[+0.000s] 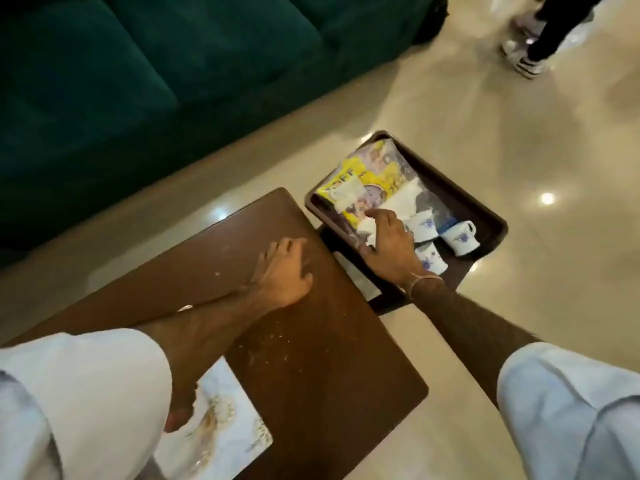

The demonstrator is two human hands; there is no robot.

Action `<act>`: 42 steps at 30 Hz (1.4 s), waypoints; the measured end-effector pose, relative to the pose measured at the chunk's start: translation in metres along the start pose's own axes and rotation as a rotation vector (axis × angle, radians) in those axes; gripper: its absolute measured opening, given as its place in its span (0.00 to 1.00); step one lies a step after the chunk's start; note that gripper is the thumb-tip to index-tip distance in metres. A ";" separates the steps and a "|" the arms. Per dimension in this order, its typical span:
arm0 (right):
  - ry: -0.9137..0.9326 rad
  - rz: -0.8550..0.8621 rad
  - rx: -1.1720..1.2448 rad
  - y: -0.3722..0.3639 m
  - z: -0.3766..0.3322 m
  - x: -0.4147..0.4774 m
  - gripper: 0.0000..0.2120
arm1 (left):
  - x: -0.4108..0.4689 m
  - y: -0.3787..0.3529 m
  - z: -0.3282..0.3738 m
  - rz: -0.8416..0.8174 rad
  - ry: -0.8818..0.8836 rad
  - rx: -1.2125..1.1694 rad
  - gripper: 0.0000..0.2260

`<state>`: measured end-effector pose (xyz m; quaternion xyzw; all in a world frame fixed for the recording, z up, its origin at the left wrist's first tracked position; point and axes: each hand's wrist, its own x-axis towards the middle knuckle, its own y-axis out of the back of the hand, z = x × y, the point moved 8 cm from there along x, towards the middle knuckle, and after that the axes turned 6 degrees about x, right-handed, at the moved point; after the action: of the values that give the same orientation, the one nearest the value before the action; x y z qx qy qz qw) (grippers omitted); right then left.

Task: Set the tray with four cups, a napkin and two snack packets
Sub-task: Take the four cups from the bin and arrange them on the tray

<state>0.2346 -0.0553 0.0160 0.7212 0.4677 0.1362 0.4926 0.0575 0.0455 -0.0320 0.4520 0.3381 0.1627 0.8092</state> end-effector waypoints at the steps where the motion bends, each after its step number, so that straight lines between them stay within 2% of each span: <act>1: -0.018 0.047 -0.009 0.009 0.017 0.003 0.28 | 0.012 -0.008 0.021 -0.010 -0.043 -0.003 0.34; 6: -0.203 0.124 -0.039 0.039 0.104 0.023 0.30 | 0.065 -0.029 0.104 0.014 -0.131 0.024 0.32; 10: -0.300 0.059 -0.138 0.044 0.146 0.044 0.35 | 0.101 -0.035 0.137 0.046 -0.130 0.085 0.29; 15: -0.292 -0.063 -0.210 0.024 0.167 0.062 0.36 | 0.122 -0.052 0.145 -0.021 -0.061 0.005 0.24; 20: -0.299 0.009 -0.170 0.028 0.165 0.061 0.32 | 0.119 -0.050 0.146 -0.015 0.001 -0.267 0.13; 25: -0.203 0.157 0.029 0.040 0.128 0.046 0.34 | 0.098 -0.029 0.136 0.091 -0.121 -0.415 0.14; 29: -0.097 0.214 0.180 0.039 0.081 0.035 0.33 | 0.069 -0.014 0.097 0.181 -0.071 -0.529 0.15; 34: 0.037 0.127 0.301 0.007 0.007 0.024 0.32 | 0.014 0.003 0.025 0.317 0.023 -0.603 0.25; 39: 0.183 -0.080 0.357 -0.052 -0.078 0.005 0.31 | -0.061 0.007 -0.063 0.403 0.167 -0.594 0.37; 42: 0.235 -0.200 0.352 -0.094 -0.129 -0.013 0.32 | -0.113 0.005 -0.110 0.416 0.238 -0.579 0.40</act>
<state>0.0917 0.0164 0.0025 0.7250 0.6076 0.0862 0.3125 -0.0997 0.0523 -0.0230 0.2413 0.2708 0.4638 0.8083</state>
